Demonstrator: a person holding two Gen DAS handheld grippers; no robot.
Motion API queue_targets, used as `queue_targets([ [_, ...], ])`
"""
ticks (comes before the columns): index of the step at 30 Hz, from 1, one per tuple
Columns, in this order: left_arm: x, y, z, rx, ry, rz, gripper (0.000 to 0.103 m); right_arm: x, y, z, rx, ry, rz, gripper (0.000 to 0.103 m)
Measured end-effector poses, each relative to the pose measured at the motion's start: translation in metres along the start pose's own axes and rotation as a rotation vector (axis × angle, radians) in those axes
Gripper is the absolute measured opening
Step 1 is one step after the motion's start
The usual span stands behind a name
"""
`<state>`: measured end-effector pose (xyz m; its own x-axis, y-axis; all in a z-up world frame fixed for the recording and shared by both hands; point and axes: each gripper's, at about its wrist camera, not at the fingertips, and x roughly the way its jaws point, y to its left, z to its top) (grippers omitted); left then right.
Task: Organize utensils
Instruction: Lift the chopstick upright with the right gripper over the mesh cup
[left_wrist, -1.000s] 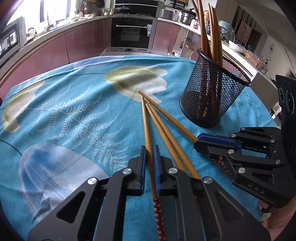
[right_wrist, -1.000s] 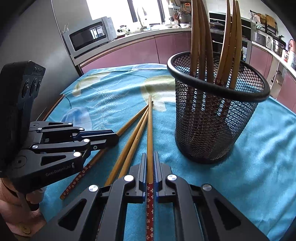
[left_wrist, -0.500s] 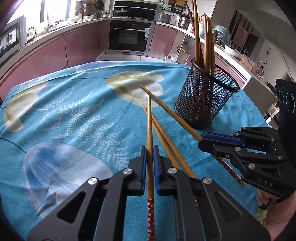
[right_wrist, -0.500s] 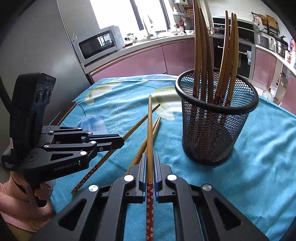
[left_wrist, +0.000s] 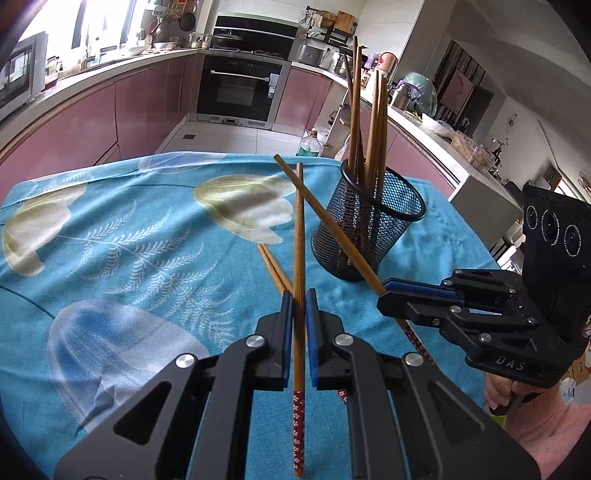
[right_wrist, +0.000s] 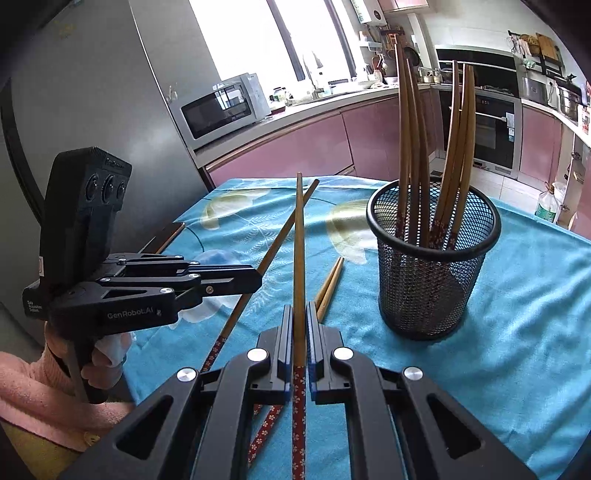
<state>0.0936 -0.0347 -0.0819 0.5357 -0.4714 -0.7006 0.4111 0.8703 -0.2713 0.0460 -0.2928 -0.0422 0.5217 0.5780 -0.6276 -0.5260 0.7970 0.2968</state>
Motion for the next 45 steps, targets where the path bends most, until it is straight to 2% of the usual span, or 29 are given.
queue_targets([
  [6, -0.001, -0.003, -0.002, -0.006, 0.009, -0.046, 0.008, 0.006, 0.005, -0.002, -0.011, 0.019, 0.013, 0.006],
  [13, -0.004, -0.008, -0.001, 0.013, -0.001, -0.065, 0.007, 0.009, 0.006, -0.004, -0.014, 0.025, 0.012, 0.006],
  [22, -0.019, -0.007, 0.005, 0.007, -0.034, -0.093, 0.007, -0.013, 0.001, 0.001, -0.001, -0.042, 0.001, 0.006],
  [34, -0.054, -0.007, 0.019, -0.008, -0.115, -0.185, 0.008, -0.047, -0.011, 0.011, 0.028, -0.148, -0.02, 0.006],
  [45, -0.075, -0.02, 0.043, 0.019, -0.198, -0.206, 0.008, -0.063, -0.02, 0.024, 0.036, -0.216, -0.061, 0.006],
])
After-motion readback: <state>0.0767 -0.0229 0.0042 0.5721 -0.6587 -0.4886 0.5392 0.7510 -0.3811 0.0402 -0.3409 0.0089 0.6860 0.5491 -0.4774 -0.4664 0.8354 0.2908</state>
